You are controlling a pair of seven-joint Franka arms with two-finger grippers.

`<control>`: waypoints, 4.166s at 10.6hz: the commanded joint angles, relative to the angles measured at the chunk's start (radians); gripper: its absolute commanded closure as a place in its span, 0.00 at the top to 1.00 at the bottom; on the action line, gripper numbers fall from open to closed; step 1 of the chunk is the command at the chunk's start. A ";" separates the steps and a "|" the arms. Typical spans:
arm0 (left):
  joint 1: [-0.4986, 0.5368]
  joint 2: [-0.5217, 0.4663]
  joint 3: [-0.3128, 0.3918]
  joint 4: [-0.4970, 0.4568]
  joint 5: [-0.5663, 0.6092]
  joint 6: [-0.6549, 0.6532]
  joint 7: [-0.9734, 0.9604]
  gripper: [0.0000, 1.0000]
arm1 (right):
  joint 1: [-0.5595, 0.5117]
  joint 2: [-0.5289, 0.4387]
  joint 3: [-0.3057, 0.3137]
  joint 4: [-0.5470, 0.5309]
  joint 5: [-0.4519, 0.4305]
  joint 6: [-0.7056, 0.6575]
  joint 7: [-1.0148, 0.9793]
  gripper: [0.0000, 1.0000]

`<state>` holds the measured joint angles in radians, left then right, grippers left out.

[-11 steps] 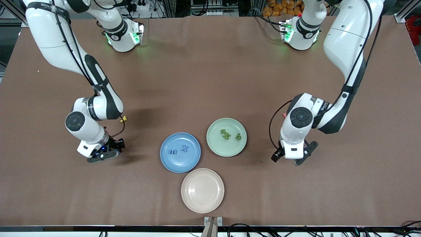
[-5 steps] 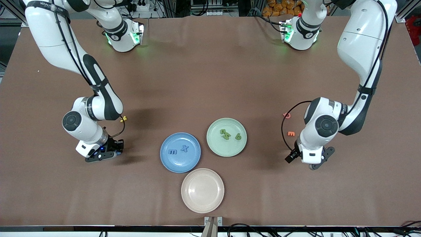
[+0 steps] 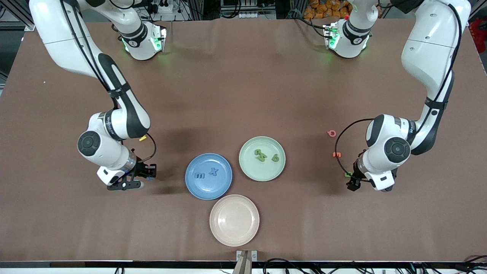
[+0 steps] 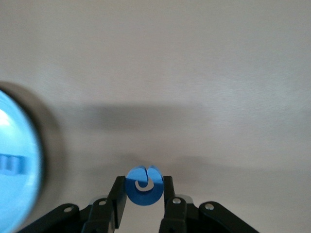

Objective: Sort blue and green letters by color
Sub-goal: 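Grasp the blue c and carry it to the blue plate with the right gripper, then release the c and reach the blue a while the left gripper grasps green B, then place the green B on the green plate while the right gripper grasps blue a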

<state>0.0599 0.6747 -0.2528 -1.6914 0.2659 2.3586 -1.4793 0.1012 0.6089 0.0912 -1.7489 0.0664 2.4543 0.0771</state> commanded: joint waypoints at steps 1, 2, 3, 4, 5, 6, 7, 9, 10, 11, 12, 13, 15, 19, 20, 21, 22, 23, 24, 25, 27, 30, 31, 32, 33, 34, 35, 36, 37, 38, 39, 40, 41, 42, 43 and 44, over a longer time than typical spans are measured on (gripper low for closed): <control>-0.003 0.000 0.003 -0.008 -0.013 0.016 -0.192 1.00 | 0.070 0.005 0.024 0.043 0.009 -0.015 0.281 0.05; -0.008 0.003 0.026 -0.007 -0.014 0.016 -0.211 1.00 | 0.110 0.015 0.024 0.069 0.009 -0.015 0.371 0.05; -0.006 0.005 0.030 -0.007 -0.013 0.016 -0.222 1.00 | 0.141 0.025 0.024 0.086 0.010 -0.015 0.425 0.06; -0.003 0.011 0.030 -0.007 -0.014 0.016 -0.222 1.00 | 0.176 0.034 0.024 0.091 0.012 -0.015 0.494 0.06; -0.003 0.017 0.030 -0.007 -0.014 0.016 -0.223 1.00 | 0.207 0.044 0.024 0.112 0.010 -0.015 0.568 0.07; -0.003 0.026 0.030 -0.007 -0.013 0.016 -0.223 1.00 | 0.236 0.057 0.024 0.123 0.012 -0.012 0.623 0.09; -0.005 0.035 0.032 -0.007 -0.014 0.021 -0.223 1.00 | 0.256 0.074 0.022 0.146 0.010 -0.011 0.680 0.19; -0.005 0.048 0.032 -0.007 -0.014 0.054 -0.223 1.00 | 0.275 0.089 0.022 0.163 0.007 -0.012 0.714 0.55; -0.005 0.054 0.030 -0.007 -0.014 0.073 -0.225 1.00 | 0.273 0.089 0.022 0.163 0.007 -0.012 0.713 0.87; -0.005 0.061 0.032 -0.008 -0.013 0.085 -0.223 1.00 | 0.273 0.089 0.022 0.164 0.000 -0.012 0.710 1.00; -0.006 0.062 0.032 -0.008 -0.013 0.087 -0.225 1.00 | 0.275 0.088 0.022 0.164 -0.007 -0.014 0.704 1.00; -0.006 0.063 0.032 -0.008 -0.013 0.088 -0.225 1.00 | 0.270 0.084 0.019 0.164 -0.022 -0.015 0.670 1.00; -0.009 0.069 0.032 -0.008 -0.013 0.100 -0.223 1.00 | 0.239 0.078 0.015 0.164 -0.042 -0.075 0.501 1.00; -0.023 0.075 0.053 -0.010 0.002 0.108 -0.254 0.65 | 0.118 0.051 0.012 0.160 -0.098 -0.178 0.137 1.00; -0.032 0.075 0.061 -0.010 0.036 0.108 -0.292 0.30 | 0.082 0.051 0.013 0.158 -0.129 -0.184 0.075 1.00; -0.032 0.080 0.063 -0.008 0.051 0.108 -0.352 0.00 | 0.049 0.049 0.013 0.157 -0.134 -0.186 0.020 1.00; -0.032 0.080 0.063 -0.007 0.062 0.108 -0.396 0.00 | 0.017 0.045 0.013 0.155 -0.135 -0.190 -0.038 1.00; -0.032 0.080 0.063 -0.005 0.064 0.108 -0.427 0.00 | -0.018 0.040 0.012 0.146 -0.138 -0.190 -0.112 1.00; -0.032 0.080 0.063 -0.001 0.064 0.108 -0.430 0.00 | -0.064 0.026 0.012 0.128 -0.149 -0.187 -0.194 1.00; -0.032 0.078 0.063 -0.001 0.064 0.108 -0.431 0.00 | -0.115 0.014 0.012 0.111 -0.164 -0.189 -0.273 1.00; -0.038 0.072 0.061 0.010 0.067 0.108 -0.427 0.00 | -0.173 0.008 0.013 0.098 -0.165 -0.189 -0.377 1.00; -0.077 0.071 0.063 0.033 0.065 0.108 -0.431 0.00 | -0.251 0.014 0.012 0.082 -0.169 -0.176 -0.509 1.00; -0.078 0.069 0.063 0.047 0.065 0.107 -0.431 0.00 | -0.253 0.012 0.012 0.060 -0.169 -0.164 -0.510 1.00; -0.087 0.068 0.060 0.056 0.064 0.108 -0.431 0.00 | -0.255 0.006 0.012 0.018 -0.172 -0.111 -0.511 1.00; -0.106 0.063 0.060 0.064 0.059 0.107 -0.438 0.00 | -0.256 0.005 0.013 -0.024 -0.172 -0.056 -0.511 1.00; -0.124 0.060 0.061 0.064 0.065 0.107 -0.467 0.00 | -0.258 0.005 0.013 -0.055 -0.171 -0.014 -0.511 1.00; -0.147 0.055 0.061 0.064 0.065 0.105 -0.472 0.00 | -0.262 0.005 0.013 -0.090 -0.171 0.039 -0.513 1.00; -0.175 0.040 0.061 0.064 0.065 0.102 -0.472 0.00 | -0.271 0.005 0.013 -0.110 -0.172 0.063 -0.520 1.00; -0.208 0.037 0.060 0.062 0.065 0.099 -0.486 0.00 | -0.281 0.005 0.013 -0.110 -0.172 0.063 -0.542 1.00; -0.263 0.036 0.064 0.059 0.068 0.090 -0.504 0.00 | -0.287 0.006 0.012 -0.110 -0.172 0.066 -0.553 1.00; -0.332 0.035 0.078 0.062 0.076 0.062 -0.506 0.00 | -0.287 0.006 0.012 -0.110 -0.172 0.066 -0.554 1.00; -0.372 0.023 0.078 0.062 0.076 0.056 -0.507 0.00 | -0.288 0.006 0.013 -0.112 -0.172 0.066 -0.554 1.00; -0.409 0.008 0.076 0.062 0.076 0.056 -0.521 0.00 | -0.288 0.012 0.012 -0.112 -0.172 0.078 -0.554 1.00; -0.449 -0.003 0.076 0.062 0.075 0.054 -0.550 0.00 | -0.290 0.017 0.012 -0.115 -0.172 0.095 -0.554 1.00; -0.484 -0.007 0.076 0.062 0.073 0.042 -0.574 0.00 | -0.293 0.020 0.012 -0.115 -0.172 0.097 -0.554 1.00; -0.515 -0.014 0.078 0.064 0.072 0.041 -0.601 0.00 | -0.298 0.022 0.012 -0.115 -0.172 0.097 -0.554 1.00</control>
<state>-0.3880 0.6979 -0.1976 -1.6191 0.3132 2.4277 -2.0121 -0.1666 0.6510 0.0850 -1.8298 -0.0831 2.5329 -0.4677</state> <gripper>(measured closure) 0.705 0.000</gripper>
